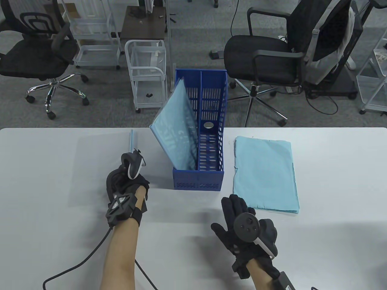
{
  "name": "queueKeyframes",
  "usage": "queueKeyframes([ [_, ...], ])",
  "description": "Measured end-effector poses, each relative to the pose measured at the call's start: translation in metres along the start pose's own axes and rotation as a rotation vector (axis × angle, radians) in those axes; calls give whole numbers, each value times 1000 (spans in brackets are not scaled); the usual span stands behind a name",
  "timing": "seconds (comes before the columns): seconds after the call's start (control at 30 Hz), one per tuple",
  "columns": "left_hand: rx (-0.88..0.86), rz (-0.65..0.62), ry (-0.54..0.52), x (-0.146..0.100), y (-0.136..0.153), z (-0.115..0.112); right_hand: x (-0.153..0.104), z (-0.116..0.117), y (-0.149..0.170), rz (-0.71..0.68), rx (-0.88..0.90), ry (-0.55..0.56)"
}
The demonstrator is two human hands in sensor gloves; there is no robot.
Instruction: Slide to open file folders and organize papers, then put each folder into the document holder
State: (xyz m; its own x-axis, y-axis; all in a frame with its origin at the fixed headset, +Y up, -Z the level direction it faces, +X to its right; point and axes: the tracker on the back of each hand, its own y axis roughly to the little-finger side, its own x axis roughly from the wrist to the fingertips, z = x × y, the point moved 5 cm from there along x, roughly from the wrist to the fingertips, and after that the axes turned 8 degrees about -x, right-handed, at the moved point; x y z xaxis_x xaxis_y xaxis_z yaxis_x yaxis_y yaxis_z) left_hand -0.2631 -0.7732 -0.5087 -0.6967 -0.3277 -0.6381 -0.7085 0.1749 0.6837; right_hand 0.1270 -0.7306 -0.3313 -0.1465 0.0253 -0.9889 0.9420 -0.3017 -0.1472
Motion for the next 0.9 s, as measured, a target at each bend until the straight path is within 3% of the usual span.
queueKeyframes([
  [0.1,-28,16,-129,7,12,6,0,2,-1,-4,-1,-5],
  [0.2,-141,-5,-168,12,28,9,0,3,-1,-5,-3,-9],
  [0.37,-455,-92,-58,20,65,6,0,6,-2,-5,2,-23],
  [0.43,-675,-141,16,20,87,-1,0,7,-2,-5,1,-28],
  [0.53,-943,-300,102,17,107,-10,0,6,-2,-6,14,-25],
  [0.63,-1202,-467,137,5,132,-18,0,5,-1,-2,22,-19],
  [0.7,-1293,-562,139,-7,145,-20,0,5,-1,-3,28,-23],
  [0.8,-1413,-680,239,-32,160,-28,1,8,-2,-6,27,-31],
  [0.9,-1473,-732,299,-50,168,-35,1,7,-2,-2,27,-29],
])
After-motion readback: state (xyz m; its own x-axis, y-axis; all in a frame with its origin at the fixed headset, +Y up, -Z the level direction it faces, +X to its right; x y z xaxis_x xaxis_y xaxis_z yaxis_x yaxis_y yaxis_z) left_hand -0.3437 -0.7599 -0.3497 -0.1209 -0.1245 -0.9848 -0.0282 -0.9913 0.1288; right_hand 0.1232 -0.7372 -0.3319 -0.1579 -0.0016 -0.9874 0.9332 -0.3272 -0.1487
